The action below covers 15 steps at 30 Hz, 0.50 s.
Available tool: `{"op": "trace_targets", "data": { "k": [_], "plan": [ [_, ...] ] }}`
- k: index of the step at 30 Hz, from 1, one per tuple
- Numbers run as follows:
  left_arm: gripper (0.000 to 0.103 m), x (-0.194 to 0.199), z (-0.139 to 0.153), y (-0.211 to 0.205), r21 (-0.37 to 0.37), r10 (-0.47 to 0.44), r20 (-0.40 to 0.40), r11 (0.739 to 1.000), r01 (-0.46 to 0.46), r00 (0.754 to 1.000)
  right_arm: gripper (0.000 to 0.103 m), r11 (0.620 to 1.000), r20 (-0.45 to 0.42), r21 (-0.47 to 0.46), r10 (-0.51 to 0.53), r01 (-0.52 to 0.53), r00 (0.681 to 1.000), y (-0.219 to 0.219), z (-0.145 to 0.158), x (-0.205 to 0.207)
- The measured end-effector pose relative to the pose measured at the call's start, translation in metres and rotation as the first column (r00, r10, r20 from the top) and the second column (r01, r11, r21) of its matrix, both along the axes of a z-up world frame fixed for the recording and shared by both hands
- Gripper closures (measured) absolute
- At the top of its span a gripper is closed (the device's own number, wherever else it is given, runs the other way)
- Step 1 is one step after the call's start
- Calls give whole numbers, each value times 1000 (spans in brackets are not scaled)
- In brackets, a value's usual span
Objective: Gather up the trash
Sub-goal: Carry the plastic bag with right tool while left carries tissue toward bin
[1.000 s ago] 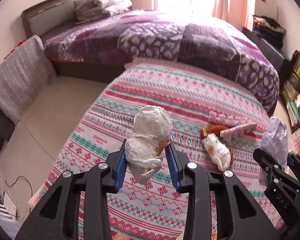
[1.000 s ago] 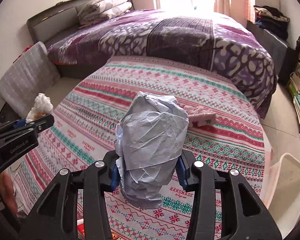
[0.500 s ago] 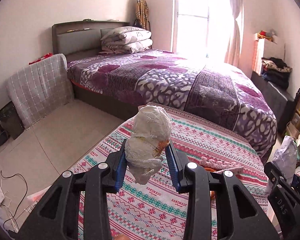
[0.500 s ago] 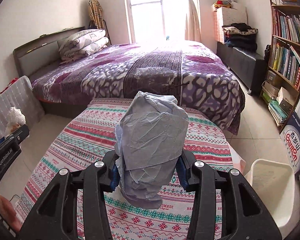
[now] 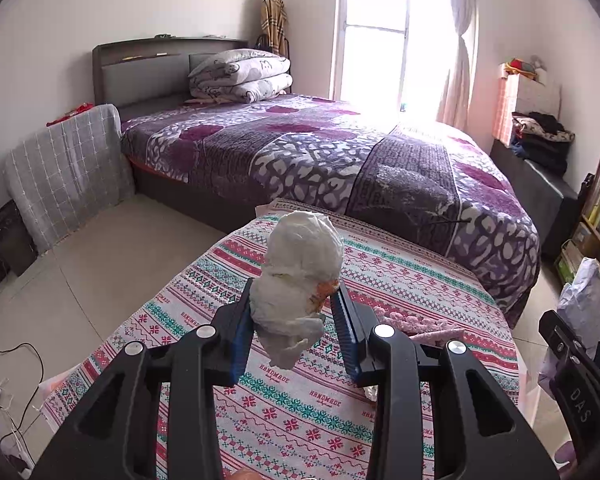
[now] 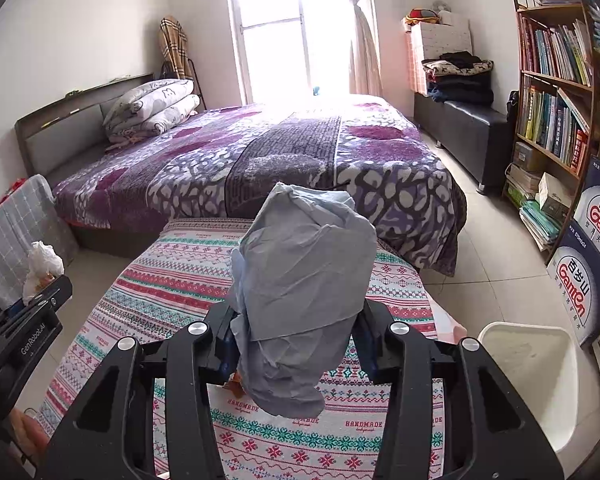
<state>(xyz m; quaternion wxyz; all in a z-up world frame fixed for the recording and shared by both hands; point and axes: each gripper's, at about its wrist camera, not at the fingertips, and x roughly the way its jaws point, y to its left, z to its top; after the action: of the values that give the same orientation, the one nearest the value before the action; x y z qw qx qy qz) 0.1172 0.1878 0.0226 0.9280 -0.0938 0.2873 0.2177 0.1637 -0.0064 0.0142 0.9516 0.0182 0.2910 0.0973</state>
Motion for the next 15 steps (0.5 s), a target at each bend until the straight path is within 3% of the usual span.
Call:
{"op": "trace_targets", "data": {
  "k": [15],
  "plan": [
    [66, 12, 1, -33, -12, -55, 4, 998, 55, 998, 59, 998, -6, 5, -67, 67, 998, -38, 2, 2]
  ]
}}
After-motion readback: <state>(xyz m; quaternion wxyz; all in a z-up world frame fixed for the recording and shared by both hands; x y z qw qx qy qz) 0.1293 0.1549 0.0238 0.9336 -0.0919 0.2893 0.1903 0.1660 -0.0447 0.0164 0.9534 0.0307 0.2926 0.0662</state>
